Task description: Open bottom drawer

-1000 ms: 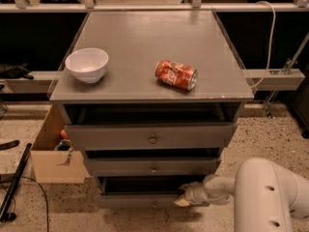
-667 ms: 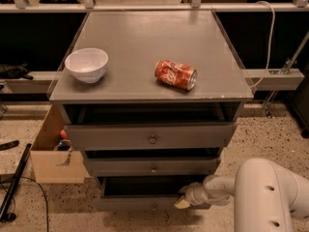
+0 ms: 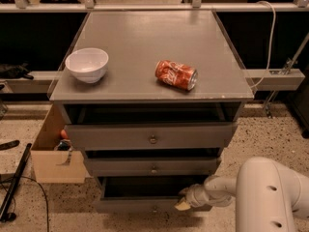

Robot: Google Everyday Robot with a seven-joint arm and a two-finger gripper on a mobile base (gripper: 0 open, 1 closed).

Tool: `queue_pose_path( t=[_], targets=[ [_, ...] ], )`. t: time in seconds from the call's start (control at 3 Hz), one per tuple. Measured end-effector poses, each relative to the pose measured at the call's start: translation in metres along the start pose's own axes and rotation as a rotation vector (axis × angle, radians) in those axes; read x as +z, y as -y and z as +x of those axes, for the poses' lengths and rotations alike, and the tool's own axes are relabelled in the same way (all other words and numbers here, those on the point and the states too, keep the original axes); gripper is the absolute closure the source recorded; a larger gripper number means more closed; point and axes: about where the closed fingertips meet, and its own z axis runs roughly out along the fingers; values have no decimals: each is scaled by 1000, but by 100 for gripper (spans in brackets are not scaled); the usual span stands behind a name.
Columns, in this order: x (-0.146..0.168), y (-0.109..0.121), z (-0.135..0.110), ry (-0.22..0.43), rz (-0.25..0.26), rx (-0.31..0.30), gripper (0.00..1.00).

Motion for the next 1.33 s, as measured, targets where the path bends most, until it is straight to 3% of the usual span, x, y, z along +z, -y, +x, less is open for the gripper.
queue_pose_path(
  t=[0.67,1.0,1.33],
  targets=[
    [0,0,0,0,0,0,50],
    [0,0,0,0,0,0,49],
    [1,-2,1,-1,-6,1,72]
  ],
)
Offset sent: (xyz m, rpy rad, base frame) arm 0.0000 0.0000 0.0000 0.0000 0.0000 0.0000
